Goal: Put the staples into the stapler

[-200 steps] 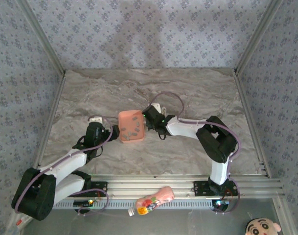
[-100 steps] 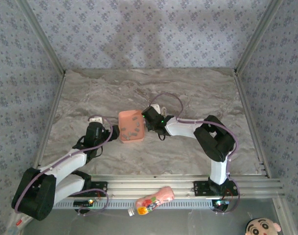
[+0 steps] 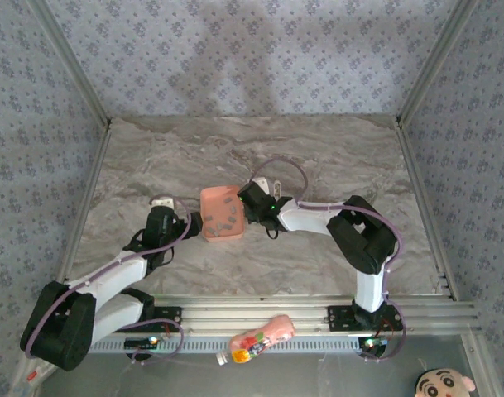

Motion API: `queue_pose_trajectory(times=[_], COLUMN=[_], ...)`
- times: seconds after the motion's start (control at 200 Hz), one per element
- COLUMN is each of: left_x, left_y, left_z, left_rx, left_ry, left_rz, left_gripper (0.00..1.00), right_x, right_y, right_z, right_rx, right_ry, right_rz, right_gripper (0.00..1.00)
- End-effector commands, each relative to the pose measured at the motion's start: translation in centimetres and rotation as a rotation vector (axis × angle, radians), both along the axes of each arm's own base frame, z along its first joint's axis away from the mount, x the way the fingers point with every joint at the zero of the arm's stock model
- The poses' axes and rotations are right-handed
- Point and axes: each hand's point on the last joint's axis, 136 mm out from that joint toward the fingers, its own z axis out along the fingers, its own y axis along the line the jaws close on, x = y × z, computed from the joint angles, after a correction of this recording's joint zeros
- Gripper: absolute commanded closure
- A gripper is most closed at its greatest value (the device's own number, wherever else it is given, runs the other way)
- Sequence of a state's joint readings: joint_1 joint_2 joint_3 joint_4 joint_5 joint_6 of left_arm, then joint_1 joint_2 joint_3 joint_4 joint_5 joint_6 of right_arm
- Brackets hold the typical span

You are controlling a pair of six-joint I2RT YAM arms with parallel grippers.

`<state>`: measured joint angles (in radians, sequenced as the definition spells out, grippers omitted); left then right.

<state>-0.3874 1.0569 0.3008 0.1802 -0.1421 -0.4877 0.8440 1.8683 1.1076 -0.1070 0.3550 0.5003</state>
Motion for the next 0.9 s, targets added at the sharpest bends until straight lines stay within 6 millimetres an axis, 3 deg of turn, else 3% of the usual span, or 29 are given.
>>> queue_pose_trajectory(times=[0.0,0.135,0.525,0.67,0.895], left_x=[1.0,1.0,1.1,0.9,-0.2], left_y=[-0.7,-0.7,-1.7,-3.9,-7.7], left_z=[1.7,1.7,2.5,4.1,6.7], left_rx=[-0.022,-0.020,-0.055,-0.109,-0.155], left_ry=[-0.042,-0.043,-0.071,-0.145,-0.256], left_rz=[-0.012,-0.013,-0.056,-0.173,-0.393], left_gripper=[0.02,0.02,0.02,0.02,0.03], right_x=[-0.5,-0.3,0.0,-1.6,-6.6], right_y=[-0.8,-1.2,-1.0,-2.7,-7.0], right_z=[-0.8,-0.7,2.9,3.8,1.5], right_rx=[-0.043,-0.049,0.011,0.030,0.006], right_ry=[0.020,0.019,-0.046,-0.017,0.185], right_rz=[-0.006,-0.012,0.003,-0.014,-0.052], right_gripper=[0.87,0.87,0.87,0.86,0.85])
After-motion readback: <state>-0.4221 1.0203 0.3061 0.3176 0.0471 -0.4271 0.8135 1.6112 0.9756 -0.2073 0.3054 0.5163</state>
